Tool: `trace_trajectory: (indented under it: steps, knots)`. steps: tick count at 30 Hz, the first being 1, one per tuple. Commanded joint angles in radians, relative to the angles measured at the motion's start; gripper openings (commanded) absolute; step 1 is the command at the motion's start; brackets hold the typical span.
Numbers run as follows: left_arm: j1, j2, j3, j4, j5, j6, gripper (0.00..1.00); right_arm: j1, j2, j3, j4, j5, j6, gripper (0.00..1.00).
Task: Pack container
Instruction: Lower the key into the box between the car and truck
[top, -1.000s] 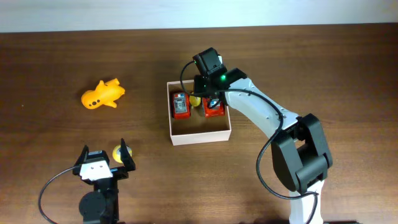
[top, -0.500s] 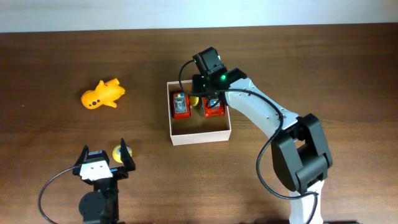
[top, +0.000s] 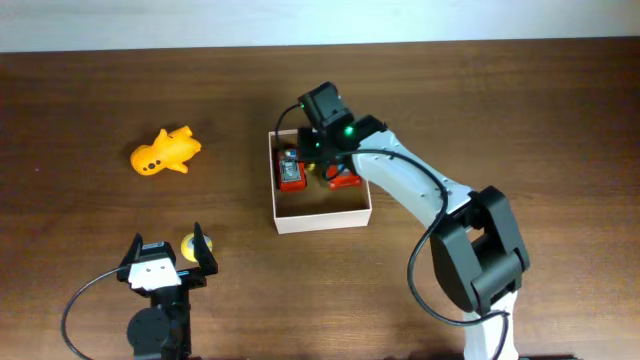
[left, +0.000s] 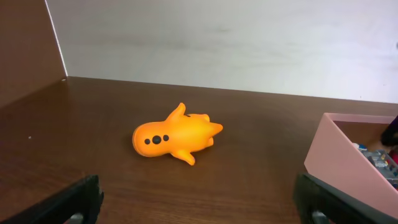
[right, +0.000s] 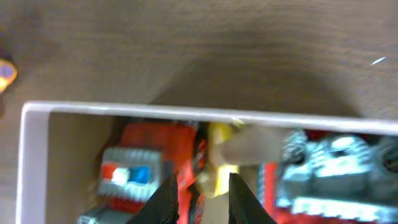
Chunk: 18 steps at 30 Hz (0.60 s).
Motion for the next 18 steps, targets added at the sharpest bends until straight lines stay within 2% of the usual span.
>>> trace_trajectory:
  steps: [1, 10, 18]
  knots:
    - [0.006, -0.006, -0.002, -0.005, 0.007, 0.016, 0.99, 0.027, 0.008, 0.01, -0.018, -0.013, -0.01, 0.22]
    - [0.006, -0.006, -0.002, -0.005, 0.007, 0.016, 0.99, 0.042, 0.008, 0.01, -0.039, -0.01, -0.01, 0.22]
    - [0.006, -0.006, -0.002, -0.005, 0.007, 0.016, 0.99, 0.016, 0.008, 0.01, -0.035, 0.085, -0.01, 0.24]
